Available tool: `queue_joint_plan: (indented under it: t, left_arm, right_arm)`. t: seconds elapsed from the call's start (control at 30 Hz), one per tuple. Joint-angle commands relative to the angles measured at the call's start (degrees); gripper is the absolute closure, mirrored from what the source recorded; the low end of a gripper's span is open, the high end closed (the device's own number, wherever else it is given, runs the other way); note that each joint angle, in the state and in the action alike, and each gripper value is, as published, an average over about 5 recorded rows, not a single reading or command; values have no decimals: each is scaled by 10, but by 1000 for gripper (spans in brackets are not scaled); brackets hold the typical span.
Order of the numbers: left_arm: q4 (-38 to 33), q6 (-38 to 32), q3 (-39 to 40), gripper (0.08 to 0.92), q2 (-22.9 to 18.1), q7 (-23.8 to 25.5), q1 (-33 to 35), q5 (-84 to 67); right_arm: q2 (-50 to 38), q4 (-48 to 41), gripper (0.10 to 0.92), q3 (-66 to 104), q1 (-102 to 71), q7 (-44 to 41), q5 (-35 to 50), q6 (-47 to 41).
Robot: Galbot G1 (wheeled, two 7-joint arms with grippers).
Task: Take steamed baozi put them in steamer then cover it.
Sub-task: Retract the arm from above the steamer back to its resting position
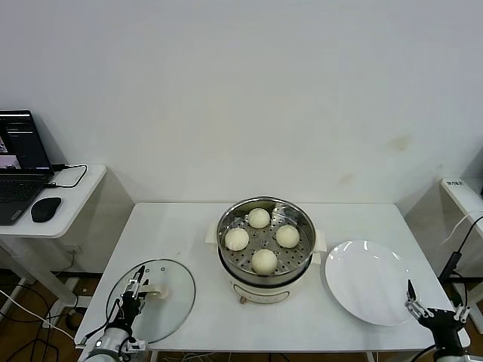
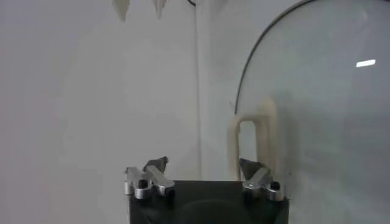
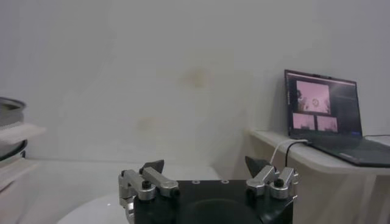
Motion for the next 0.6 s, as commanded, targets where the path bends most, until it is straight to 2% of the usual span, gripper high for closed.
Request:
queue_joint_plan:
  t: [0.03,0.27,0.47,0.6]
  left_arm:
    - [24,-1,-1,450,-1,-5,-9,0]
    - [36,-10,-4,658,-7,-29,-7,-3]
    - [18,-25,-14,822,-9,-78,0,-8]
    - [-10,-24,-23,859,-6,-97,10,-12]
  right_arm:
    - [0,0,203,-2,0,0,0,0]
    - [2,2,203,-3,-1,0,-2,1]
    - [2,5,203,-5,-1,0,-4,1]
    - [2,9,203,-8,-2,0,-7,1]
